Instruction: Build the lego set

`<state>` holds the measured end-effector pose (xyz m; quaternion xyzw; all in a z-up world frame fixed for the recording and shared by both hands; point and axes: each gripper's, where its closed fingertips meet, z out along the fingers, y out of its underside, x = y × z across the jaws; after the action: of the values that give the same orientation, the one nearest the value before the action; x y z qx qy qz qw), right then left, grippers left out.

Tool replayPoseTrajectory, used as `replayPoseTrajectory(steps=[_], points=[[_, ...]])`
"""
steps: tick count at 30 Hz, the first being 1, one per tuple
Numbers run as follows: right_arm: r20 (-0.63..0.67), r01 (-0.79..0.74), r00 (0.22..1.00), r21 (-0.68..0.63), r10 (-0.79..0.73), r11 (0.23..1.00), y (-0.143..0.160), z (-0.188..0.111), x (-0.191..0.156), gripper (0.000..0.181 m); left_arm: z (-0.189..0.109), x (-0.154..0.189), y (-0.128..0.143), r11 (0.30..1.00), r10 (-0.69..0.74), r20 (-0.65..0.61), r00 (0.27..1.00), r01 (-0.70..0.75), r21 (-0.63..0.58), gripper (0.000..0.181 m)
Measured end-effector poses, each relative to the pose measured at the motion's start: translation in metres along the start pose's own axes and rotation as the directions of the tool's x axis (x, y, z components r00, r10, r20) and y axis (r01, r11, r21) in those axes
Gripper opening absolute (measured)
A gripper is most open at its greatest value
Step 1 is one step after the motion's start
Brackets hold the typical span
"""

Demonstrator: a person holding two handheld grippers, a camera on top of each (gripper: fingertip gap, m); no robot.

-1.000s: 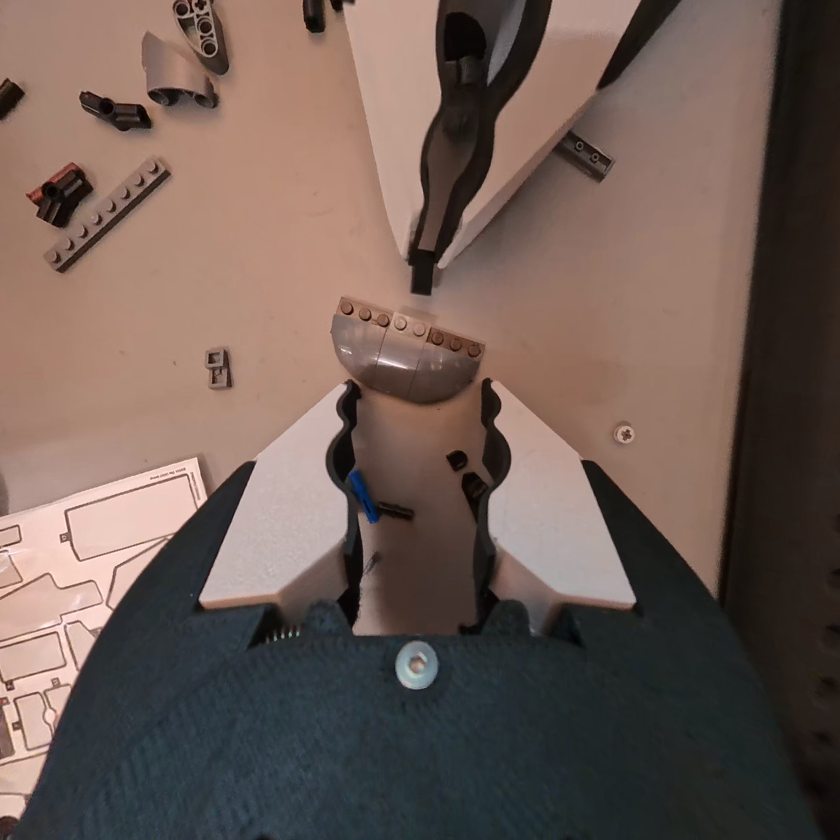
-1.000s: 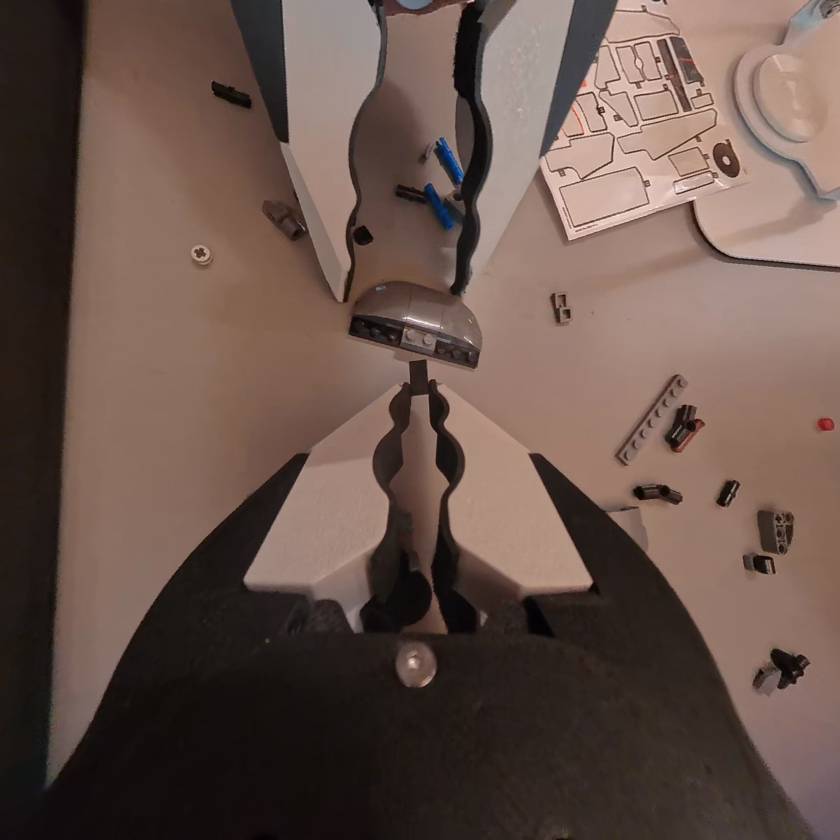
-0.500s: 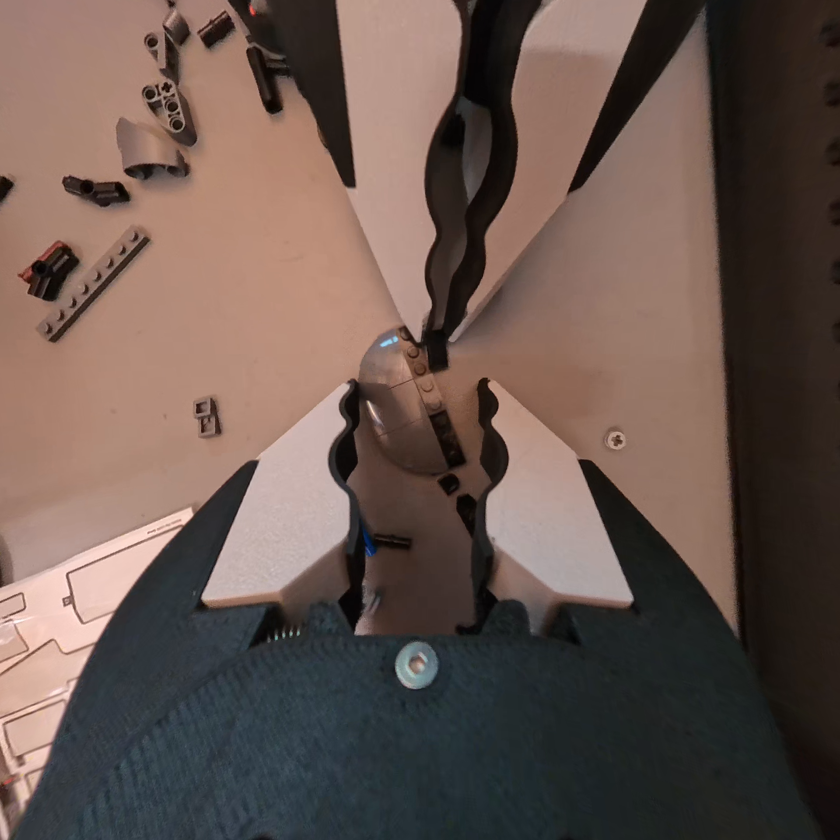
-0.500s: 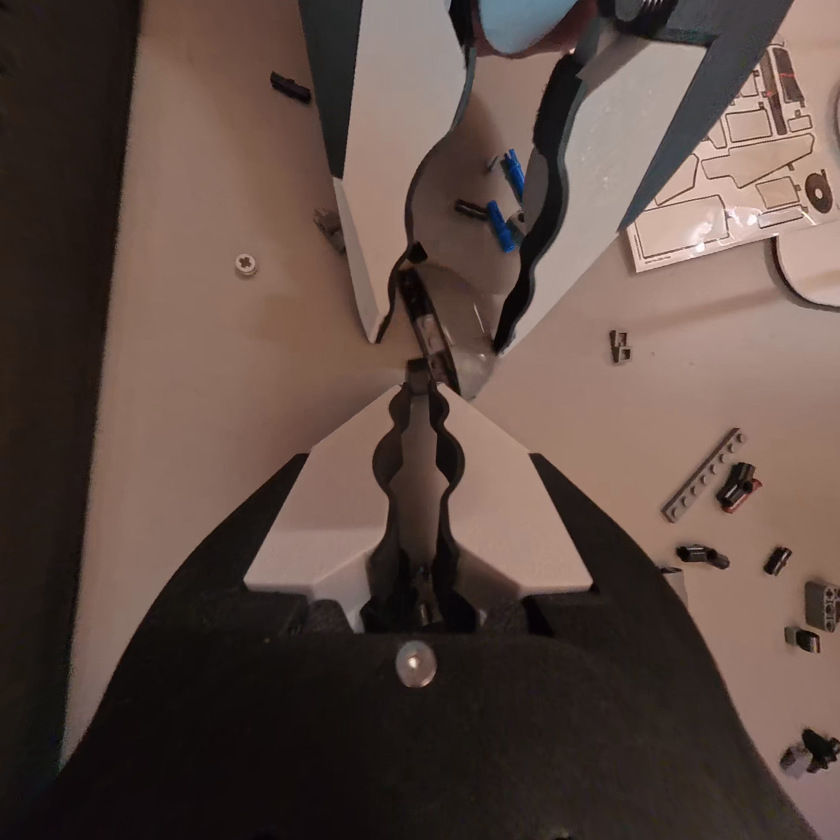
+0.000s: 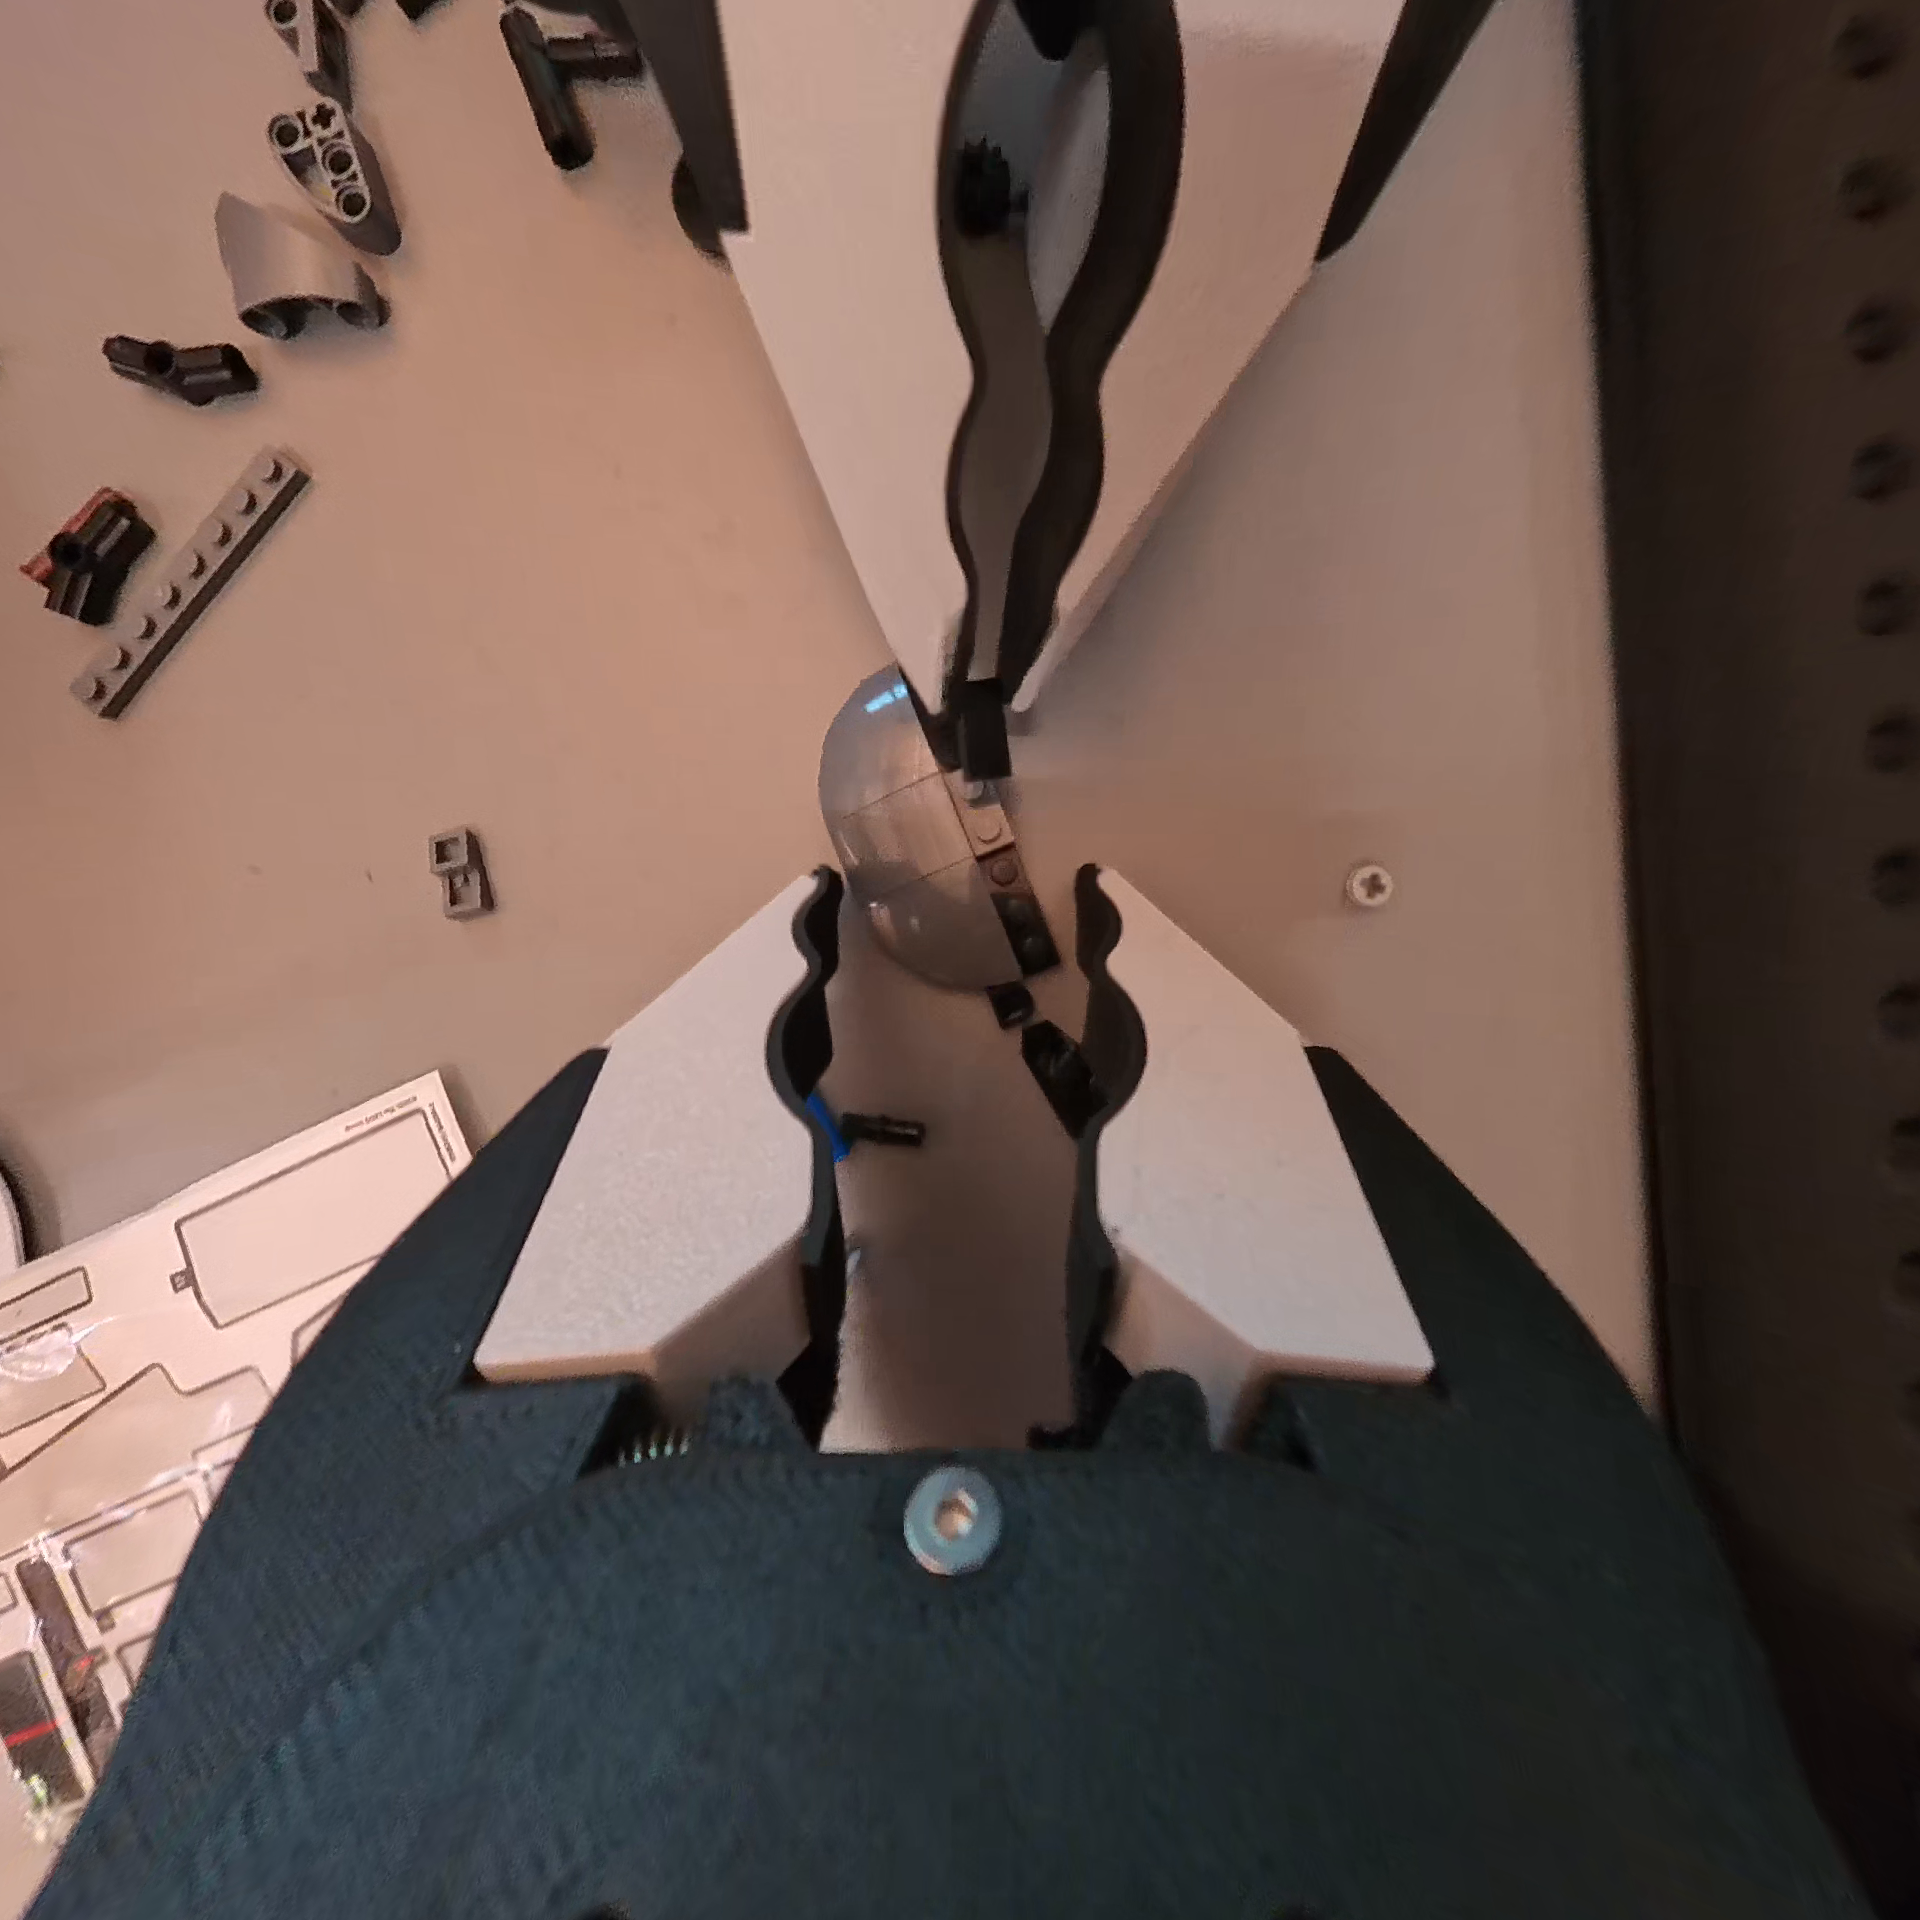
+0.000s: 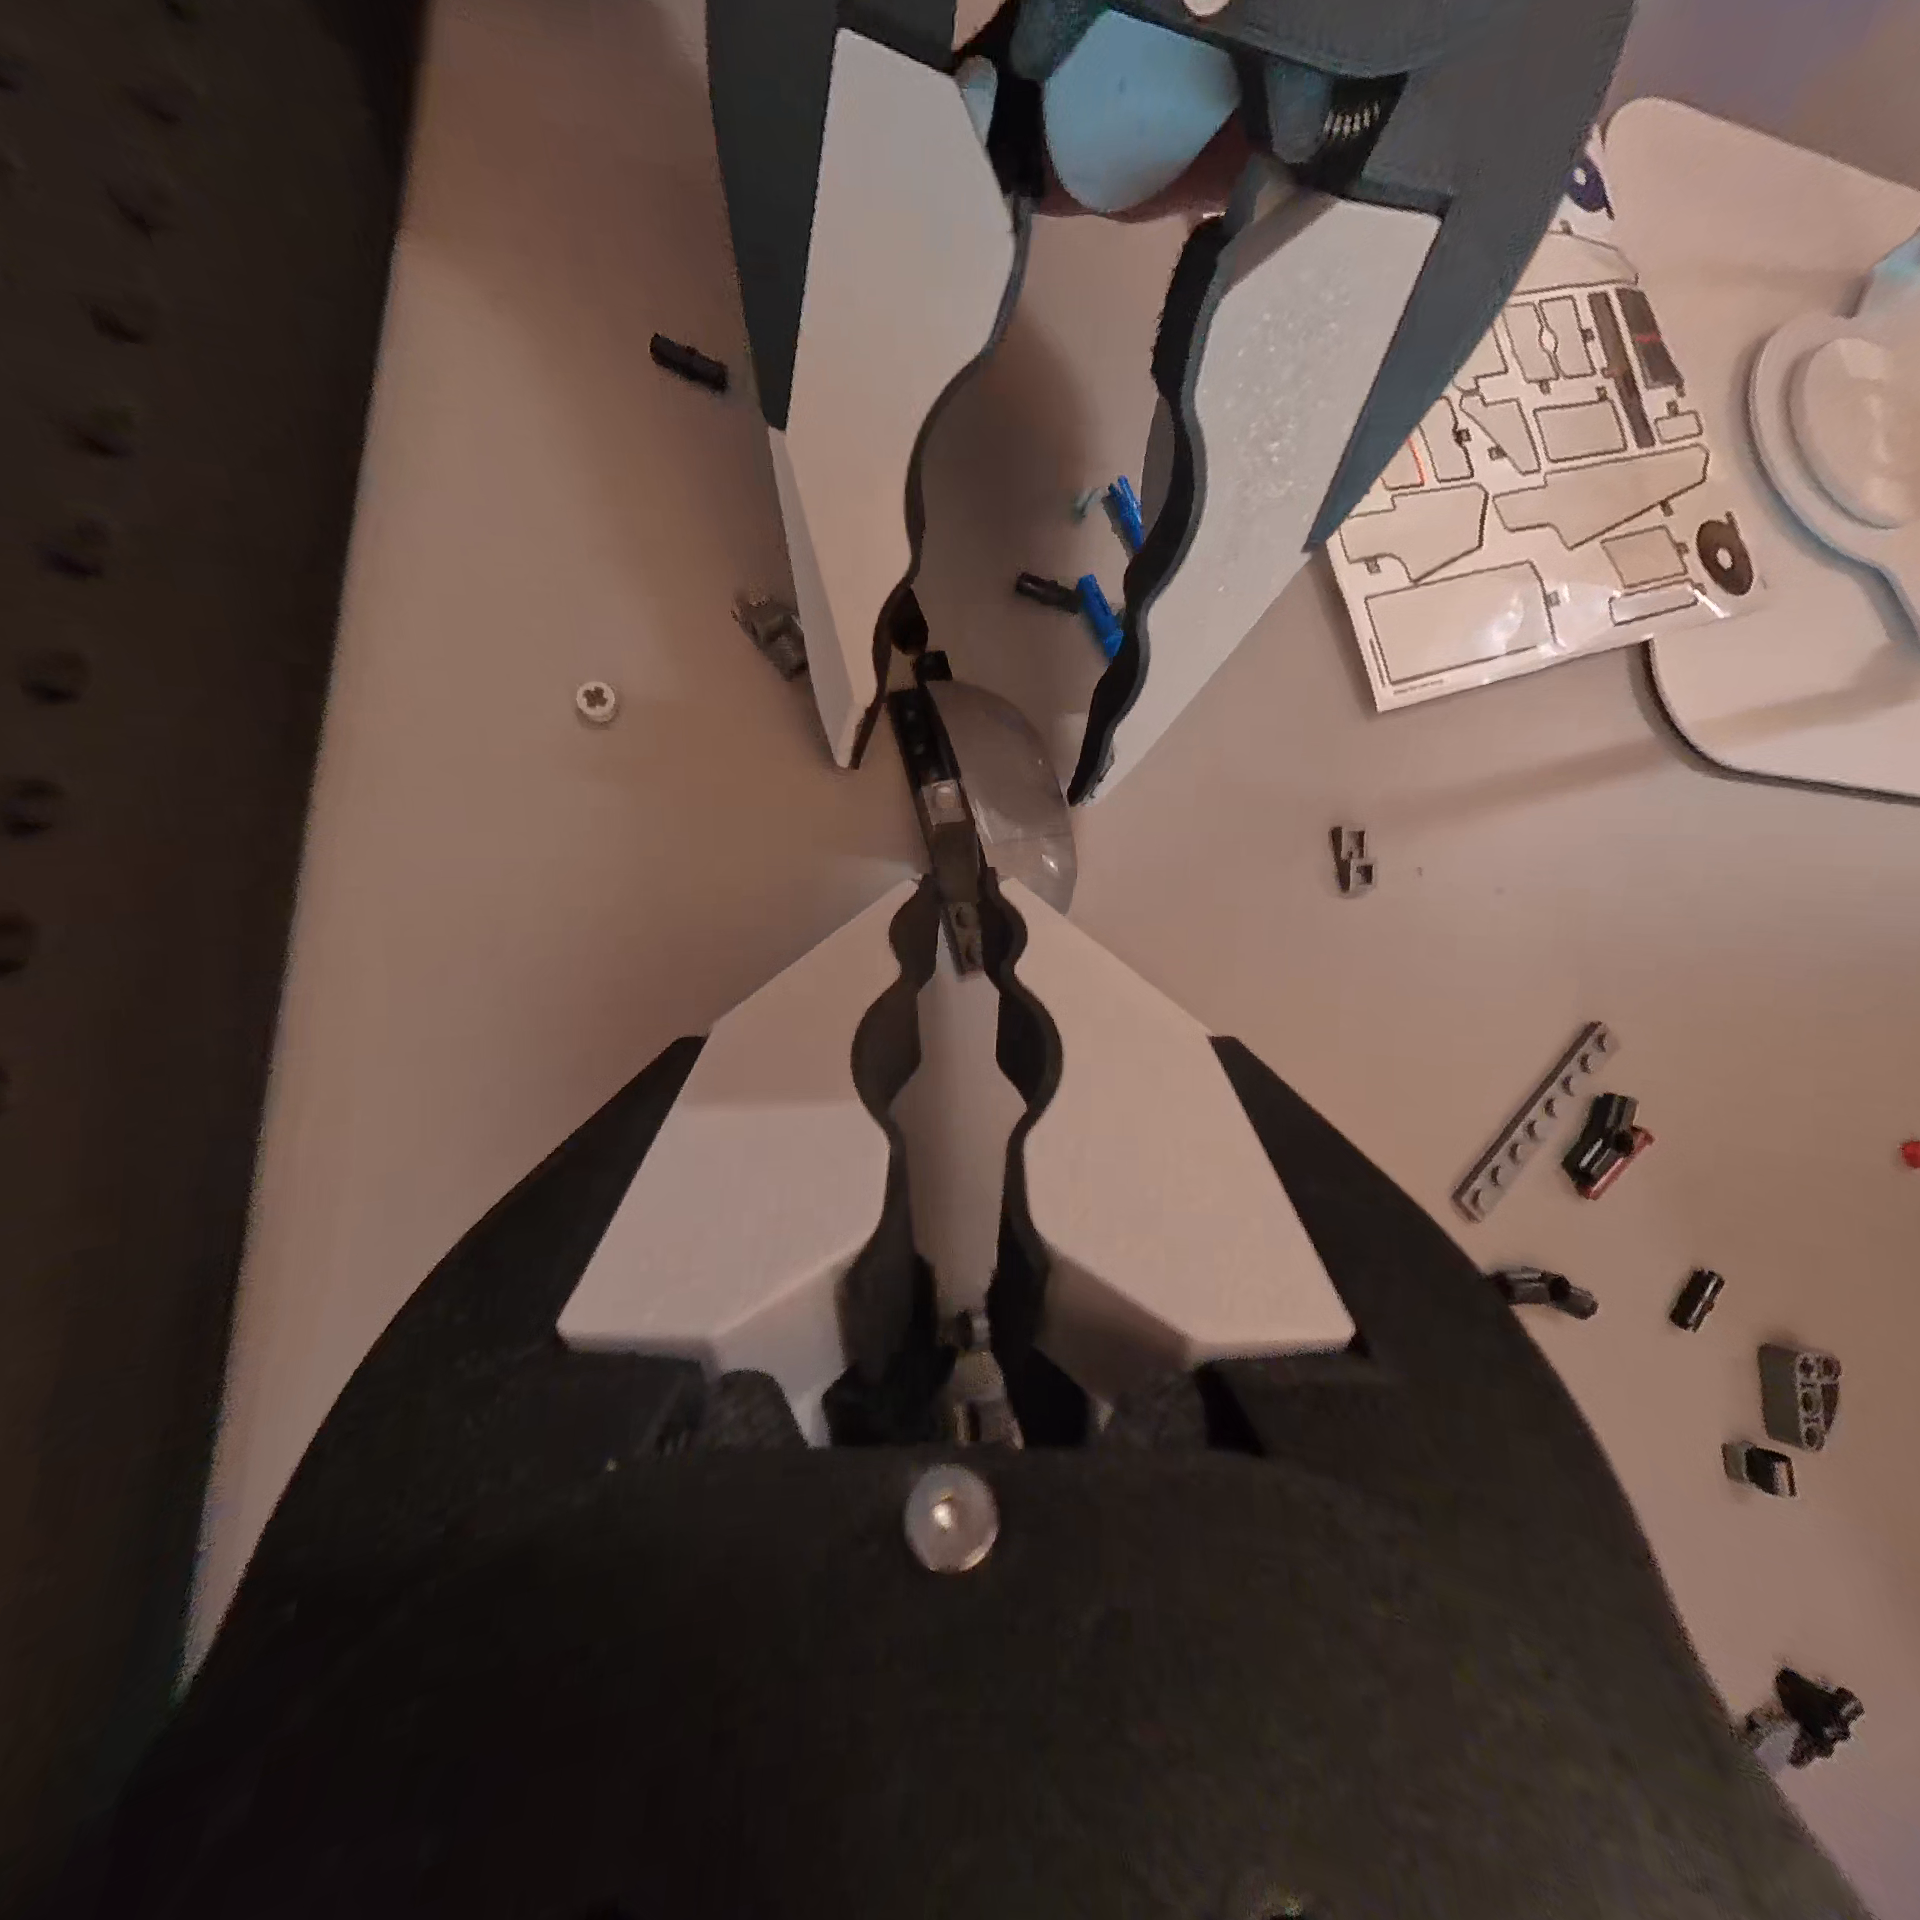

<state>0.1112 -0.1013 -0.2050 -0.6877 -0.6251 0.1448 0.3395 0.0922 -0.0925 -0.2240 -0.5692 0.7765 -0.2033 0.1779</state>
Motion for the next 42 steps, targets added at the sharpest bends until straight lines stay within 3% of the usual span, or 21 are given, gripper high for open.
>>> replayPoseTrajectory(steps=[7,42], points=[[-0.019,0.061,0.998,-0.051,-0.062,0.997,-0.002,0.009,-0.003,0.006,0.004,0.002,0.000,1.000,0.009,-0.009,1.000,-0.009,-0.006,0.033],[-0.034,0.124,0.991,-0.121,-0.129,0.985,-0.001,0.012,-0.010,0.006,0.005,0.002,-0.002,1.000,-0.019,0.006,1.000,0.019,-0.012,0.030]])
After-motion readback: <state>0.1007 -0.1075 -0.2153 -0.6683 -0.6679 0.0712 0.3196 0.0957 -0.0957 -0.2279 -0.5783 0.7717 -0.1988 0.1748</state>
